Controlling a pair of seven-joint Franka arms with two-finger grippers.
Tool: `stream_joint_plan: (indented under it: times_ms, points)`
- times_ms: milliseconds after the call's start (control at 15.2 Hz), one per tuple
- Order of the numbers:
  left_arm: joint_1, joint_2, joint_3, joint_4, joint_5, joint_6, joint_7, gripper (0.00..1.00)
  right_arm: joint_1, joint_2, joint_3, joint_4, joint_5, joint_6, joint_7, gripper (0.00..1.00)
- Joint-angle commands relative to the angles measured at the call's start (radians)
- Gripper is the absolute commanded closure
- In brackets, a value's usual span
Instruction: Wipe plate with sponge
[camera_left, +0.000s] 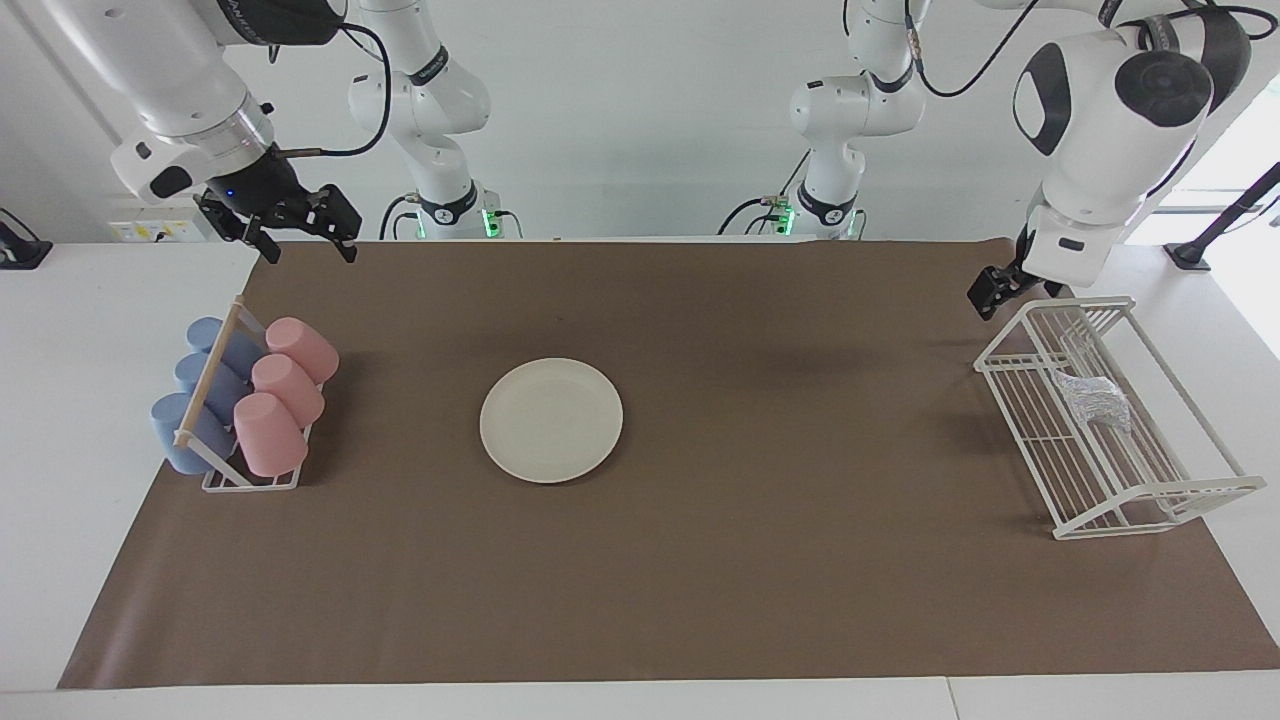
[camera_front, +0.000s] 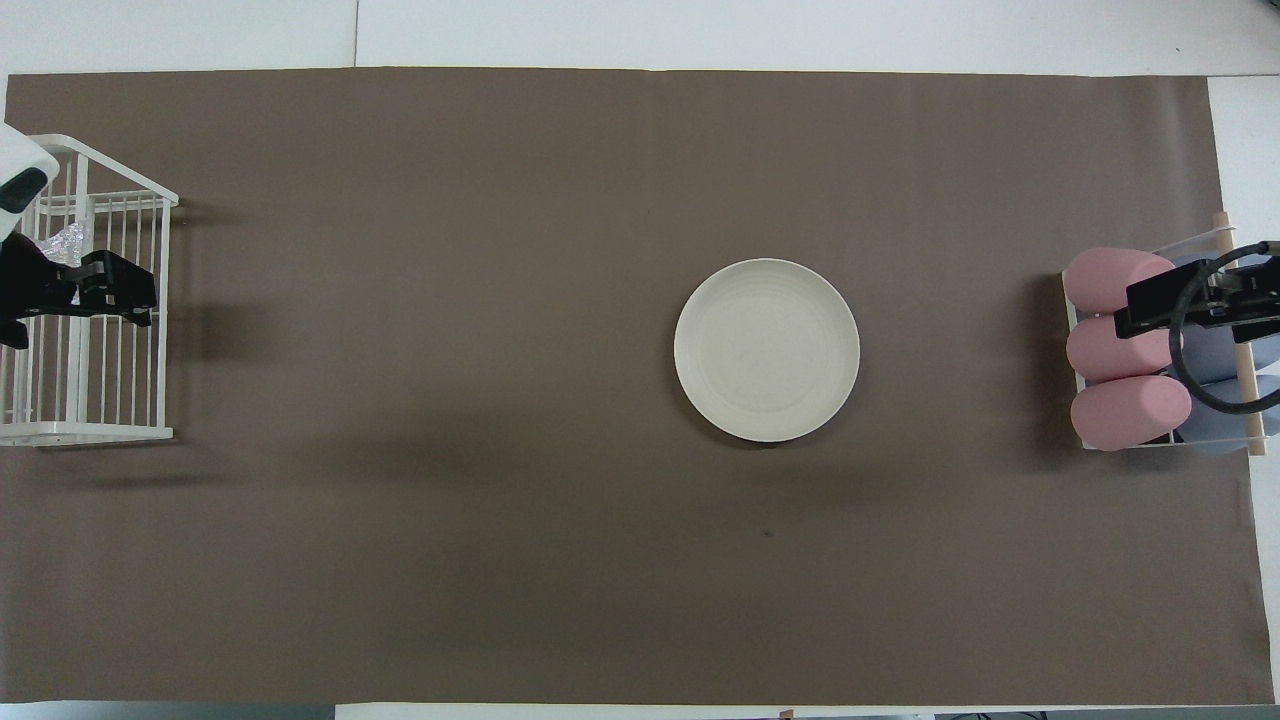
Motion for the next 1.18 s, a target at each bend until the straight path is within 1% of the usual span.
stream_joint_plan:
  times_ms: [0,66,131,262,328,525,656,1115]
  points:
    - [0.007,-0.036,-0.005,-0.018,-0.070,0.003,0.014,0.00,-0.003,-0.004,0.009,0.003,-0.027,0.019,0.004,0.00]
    - [0.009,-0.038,-0.005,0.003,-0.106,-0.013,0.011,0.00,-0.002,-0.004,0.009,0.003,-0.027,0.019,0.004,0.00]
    - [0.009,-0.035,-0.004,0.030,-0.137,-0.058,0.024,0.00,-0.002,-0.004,0.011,0.003,-0.027,0.019,0.005,0.00]
    - [0.007,-0.020,-0.004,0.100,-0.133,-0.139,0.185,0.00,-0.002,-0.004,0.011,0.003,-0.027,0.016,0.007,0.00]
    - [0.004,-0.018,-0.004,0.111,-0.128,-0.147,0.219,0.00,-0.002,-0.004,0.011,0.003,-0.027,0.014,0.007,0.00]
    - [-0.002,-0.020,-0.007,0.110,-0.127,-0.129,0.207,0.00,-0.002,-0.004,0.011,0.002,-0.053,0.010,0.005,0.00]
    - [0.000,-0.023,-0.004,0.093,-0.130,-0.094,0.141,0.00,-0.002,-0.004,0.011,0.002,-0.060,0.008,0.007,0.00]
    - [0.001,-0.020,-0.004,0.091,-0.153,-0.087,0.090,0.00,-0.002,-0.004,0.012,0.000,-0.060,0.005,0.007,0.00]
